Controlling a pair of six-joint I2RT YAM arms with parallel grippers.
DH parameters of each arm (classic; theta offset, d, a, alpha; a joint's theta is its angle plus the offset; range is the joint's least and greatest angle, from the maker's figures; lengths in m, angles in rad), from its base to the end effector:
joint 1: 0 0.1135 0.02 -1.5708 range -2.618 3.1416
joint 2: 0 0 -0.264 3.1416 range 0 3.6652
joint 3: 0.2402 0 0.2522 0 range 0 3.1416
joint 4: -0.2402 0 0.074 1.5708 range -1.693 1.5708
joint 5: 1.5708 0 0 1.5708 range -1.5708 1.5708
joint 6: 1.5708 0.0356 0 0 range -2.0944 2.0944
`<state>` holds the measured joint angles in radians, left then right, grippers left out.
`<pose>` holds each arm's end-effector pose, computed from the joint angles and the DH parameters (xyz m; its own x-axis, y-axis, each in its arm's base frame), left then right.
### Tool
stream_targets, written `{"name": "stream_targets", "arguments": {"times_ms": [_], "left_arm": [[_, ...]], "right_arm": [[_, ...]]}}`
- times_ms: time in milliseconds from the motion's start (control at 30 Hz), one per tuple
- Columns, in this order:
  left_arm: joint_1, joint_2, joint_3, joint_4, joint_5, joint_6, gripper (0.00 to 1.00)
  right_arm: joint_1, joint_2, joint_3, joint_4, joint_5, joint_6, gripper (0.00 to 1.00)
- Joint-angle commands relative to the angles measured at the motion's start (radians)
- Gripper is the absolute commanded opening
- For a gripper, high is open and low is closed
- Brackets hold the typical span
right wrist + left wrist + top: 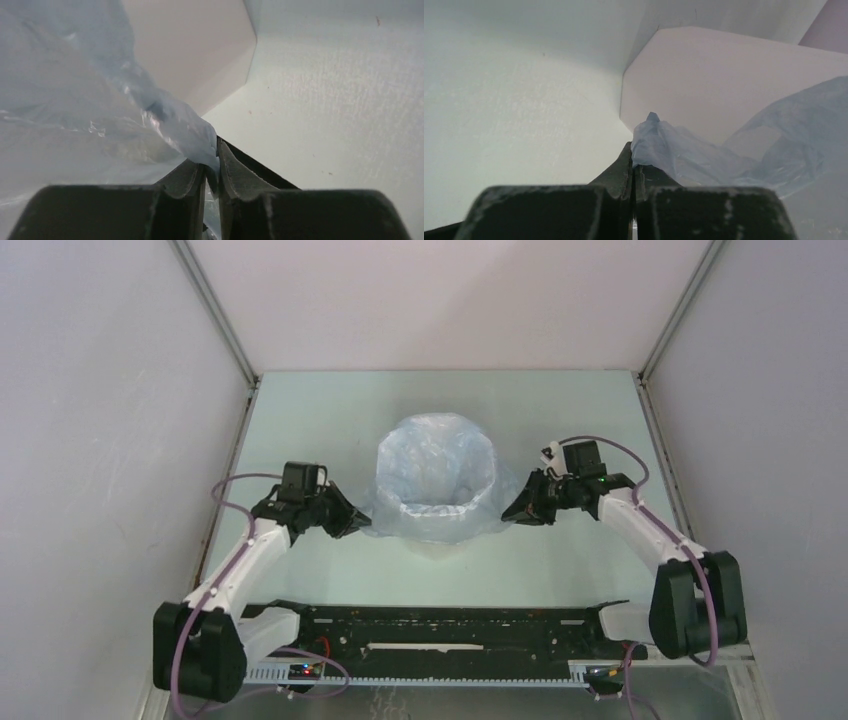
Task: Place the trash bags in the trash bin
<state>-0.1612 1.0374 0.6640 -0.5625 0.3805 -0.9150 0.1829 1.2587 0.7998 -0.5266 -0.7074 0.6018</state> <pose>0.1945 -0.0450 0.2211 -0.7750 -0.6195 -0.1247 -0.4064 0.6397 -0.6524 0.2327 0.0666 0.2258 -0.9538 0.2612 -0.1487 0.0591 0.6481 0.7593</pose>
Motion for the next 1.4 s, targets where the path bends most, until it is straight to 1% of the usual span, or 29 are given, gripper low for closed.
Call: {"name": "stream_targets", "arguments": {"times_ms": [0, 67, 133, 167, 233, 267, 300, 333, 367, 433, 500, 567, 633, 700, 733, 767, 800, 867, 900, 933, 967, 1000, 1067, 1133, 1200, 1233, 1300, 1367], "left_arm": [[-0.049, 0.06, 0.016, 0.08, 0.036, 0.045, 0.0], [-0.057, 0.054, 0.013, 0.067, 0.032, 0.058, 0.01], [-0.056, 0.031, 0.02, 0.044, 0.03, 0.076, 0.08], [-0.055, 0.019, 0.028, 0.02, 0.025, 0.089, 0.13], [-0.037, -0.01, 0.047, -0.035, 0.027, 0.113, 0.28], [-0.022, -0.03, 0.053, -0.057, 0.035, 0.121, 0.39], [-0.002, -0.055, 0.056, -0.073, 0.042, 0.122, 0.45], [0.018, -0.091, 0.059, -0.088, 0.046, 0.122, 0.56], [0.04, -0.118, 0.066, -0.103, 0.043, 0.123, 0.62], [0.081, -0.155, 0.083, -0.121, 0.028, 0.125, 0.72], [0.108, -0.156, 0.106, -0.096, 0.027, 0.126, 0.78], [0.114, -0.108, 0.136, -0.053, 0.034, 0.117, 0.82], [0.107, -0.032, 0.146, 0.039, 0.068, 0.086, 0.97], [0.072, 0.034, 0.158, 0.112, 0.089, 0.055, 0.99], [0.044, 0.063, 0.171, 0.133, 0.082, 0.052, 0.98], [0.021, 0.091, 0.184, 0.137, 0.067, 0.061, 0.94], [0.004, 0.124, 0.19, 0.133, 0.053, 0.075, 0.87], [0.0, 0.184, 0.165, 0.128, 0.037, 0.072, 0.61], [0.0, 0.207, 0.141, 0.142, 0.035, 0.069, 0.51], [0.0, 0.228, 0.12, 0.159, 0.034, 0.068, 0.43], [-0.002, 0.241, 0.105, 0.172, 0.037, 0.069, 0.34], [-0.005, 0.25, 0.098, 0.177, 0.038, 0.072, 0.27], [-0.016, 0.259, 0.098, 0.169, 0.036, 0.086, 0.16], [-0.029, 0.257, 0.105, 0.145, 0.021, 0.1, 0.05], [-0.033, 0.245, 0.099, 0.134, 0.015, 0.105, 0.02], [-0.034, 0.238, 0.094, 0.128, 0.007, 0.11, 0.0], [-0.037, 0.236, 0.087, 0.118, 0.001, 0.117, 0.0], [-0.052, 0.242, 0.072, 0.119, 0.001, 0.11, 0.0]], "right_arm": [[0.031, 0.046, 0.046, 0.054, -0.018, -0.016, 0.25], [0.01, 0.025, 0.077, -0.048, 0.017, -0.082, 0.34], [-0.027, -0.017, 0.126, -0.173, 0.04, -0.17, 0.44], [-0.05, -0.041, 0.148, -0.216, 0.042, -0.197, 0.49], [-0.118, -0.095, 0.188, -0.268, 0.015, -0.219, 0.59], [-0.165, -0.11, 0.199, -0.278, -0.019, -0.216, 0.63], [-0.187, -0.115, 0.215, -0.286, -0.048, -0.209, 0.67], [-0.199, -0.11, 0.233, -0.295, -0.057, -0.206, 0.7], [-0.196, -0.101, 0.248, -0.289, -0.059, -0.197, 0.73], [-0.196, -0.084, 0.259, -0.226, -0.059, -0.16, 0.79], [-0.193, -0.053, 0.276, -0.155, -0.044, -0.128, 0.83], [-0.171, 0.003, 0.291, -0.085, -0.039, -0.113, 0.83], [-0.122, 0.078, 0.305, -0.045, -0.031, -0.109, 0.83], [-0.082, 0.152, 0.321, -0.02, -0.025, -0.104, 0.8], [-0.063, 0.182, 0.326, -0.004, -0.02, -0.099, 0.77], [-0.049, 0.213, 0.328, 0.014, -0.012, -0.09, 0.71], [-0.034, 0.235, 0.327, 0.034, -0.004, -0.075, 0.62], [-0.018, 0.273, 0.327, 0.059, 0.038, -0.056, 0.42], [-0.012, 0.292, 0.326, 0.065, 0.059, -0.049, 0.35], [-0.009, 0.309, 0.325, 0.069, 0.075, -0.047, 0.3], [-0.006, 0.328, 0.325, 0.069, 0.086, -0.047, 0.26], [-0.003, 0.343, 0.325, 0.067, 0.097, -0.048, 0.23], [0.007, 0.366, 0.325, 0.066, 0.111, -0.06, 0.18], [0.013, 0.377, 0.325, 0.056, 0.117, -0.072, 0.17], [0.006, 0.374, 0.347, 0.002, 0.124, -0.094, 0.17], [0.0, 0.362, 0.371, -0.06, 0.154, -0.116, 0.21], [-0.02, 0.317, 0.426, -0.204, 0.211, -0.162, 0.34], [-0.052, 0.23, 0.471, -0.291, 0.264, -0.195, 0.51]]}}
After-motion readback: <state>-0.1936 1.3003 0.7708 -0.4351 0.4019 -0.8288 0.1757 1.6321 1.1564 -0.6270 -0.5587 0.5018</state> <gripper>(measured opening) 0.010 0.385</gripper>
